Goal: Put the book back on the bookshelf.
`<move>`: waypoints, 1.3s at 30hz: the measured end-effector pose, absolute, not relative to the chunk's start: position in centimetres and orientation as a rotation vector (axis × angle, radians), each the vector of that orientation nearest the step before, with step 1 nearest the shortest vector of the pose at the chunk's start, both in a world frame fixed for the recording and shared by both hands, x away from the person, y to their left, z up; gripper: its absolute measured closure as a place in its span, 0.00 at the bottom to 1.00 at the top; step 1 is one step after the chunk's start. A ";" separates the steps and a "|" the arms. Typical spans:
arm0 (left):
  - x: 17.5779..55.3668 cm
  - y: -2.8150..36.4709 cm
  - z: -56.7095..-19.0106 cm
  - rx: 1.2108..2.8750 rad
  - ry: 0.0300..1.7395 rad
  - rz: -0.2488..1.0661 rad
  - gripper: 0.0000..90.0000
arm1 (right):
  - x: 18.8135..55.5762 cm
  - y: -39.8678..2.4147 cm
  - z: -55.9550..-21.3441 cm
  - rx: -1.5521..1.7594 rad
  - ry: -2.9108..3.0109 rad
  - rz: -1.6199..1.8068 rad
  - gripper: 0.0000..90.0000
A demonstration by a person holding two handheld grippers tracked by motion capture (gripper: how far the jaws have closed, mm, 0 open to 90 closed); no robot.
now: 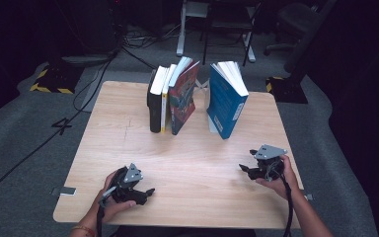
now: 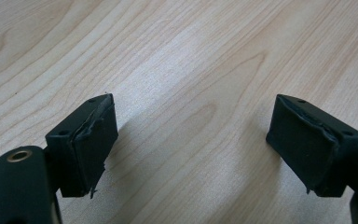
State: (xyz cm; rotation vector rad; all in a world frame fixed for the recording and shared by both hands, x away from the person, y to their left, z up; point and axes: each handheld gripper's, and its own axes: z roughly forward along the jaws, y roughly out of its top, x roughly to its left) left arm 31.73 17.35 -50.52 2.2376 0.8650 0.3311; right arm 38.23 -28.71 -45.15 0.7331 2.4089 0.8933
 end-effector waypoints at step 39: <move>31.9 17.3 -50.5 2.230 0.890 0.337 0.18 | 32.3 -38.6 -50.5 1.097 2.344 1.040 0.23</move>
